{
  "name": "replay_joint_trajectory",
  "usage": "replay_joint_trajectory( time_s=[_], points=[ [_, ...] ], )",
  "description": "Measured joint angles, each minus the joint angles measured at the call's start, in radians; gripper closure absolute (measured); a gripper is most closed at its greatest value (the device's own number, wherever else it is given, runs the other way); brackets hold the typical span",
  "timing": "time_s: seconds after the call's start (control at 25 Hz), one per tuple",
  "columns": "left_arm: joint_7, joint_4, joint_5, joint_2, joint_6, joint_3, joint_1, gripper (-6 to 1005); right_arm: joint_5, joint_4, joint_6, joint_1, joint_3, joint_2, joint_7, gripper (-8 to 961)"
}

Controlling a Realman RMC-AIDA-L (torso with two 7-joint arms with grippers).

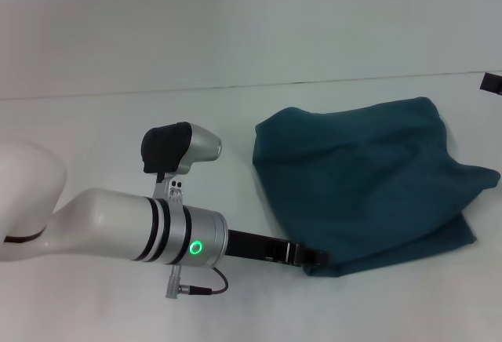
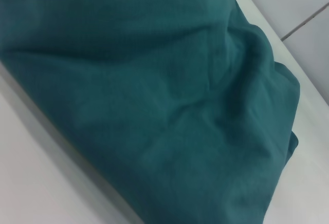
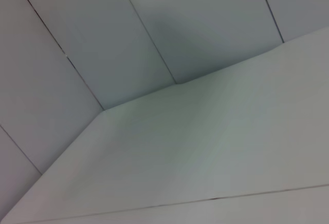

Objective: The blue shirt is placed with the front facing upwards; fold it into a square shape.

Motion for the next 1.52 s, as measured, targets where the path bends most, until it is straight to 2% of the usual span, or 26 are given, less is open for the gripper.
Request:
replay_joint_trajectory(
  time_s=[0.36, 0.6, 0.76, 0.92, 1.12, 1.28, 1.52],
  points=[
    [-0.002, 0.001, -0.004, 0.0, -0.005, -0.002, -0.006, 762, -0.003, 0.007, 0.005, 0.005, 0.001, 0.0, -0.006, 33],
    [-0.002, 0.021, -0.004, 0.007, 0.007, -0.01, 0.008, 890, -0.003, 0.008, 0.011, 0.008, -0.002, 0.003, -0.008, 34],
    [0.006, 0.049, 0.005, 0.016, 0.034, -0.046, 0.032, 975, -0.003, 0.01, 0.018, 0.008, -0.002, 0.007, -0.009, 35],
    [0.007, 0.072, 0.029, 0.024, 0.056, -0.077, 0.048, 979, -0.003, 0.02, 0.022, 0.01, -0.006, 0.01, -0.009, 37],
    [0.015, 0.118, 0.11, 0.036, 0.098, -0.195, 0.089, 981, -0.004, 0.059, 0.025, 0.025, -0.009, 0.007, -0.015, 36],
    [0.032, 0.145, 0.178, 0.05, 0.141, -0.328, 0.119, 981, -0.006, 0.082, 0.027, 0.038, -0.023, 0.006, -0.022, 36],
    [0.045, 0.173, 0.226, 0.06, 0.169, -0.403, 0.149, 981, -0.006, 0.094, 0.051, 0.059, -0.057, 0.006, -0.018, 36]
  ],
)
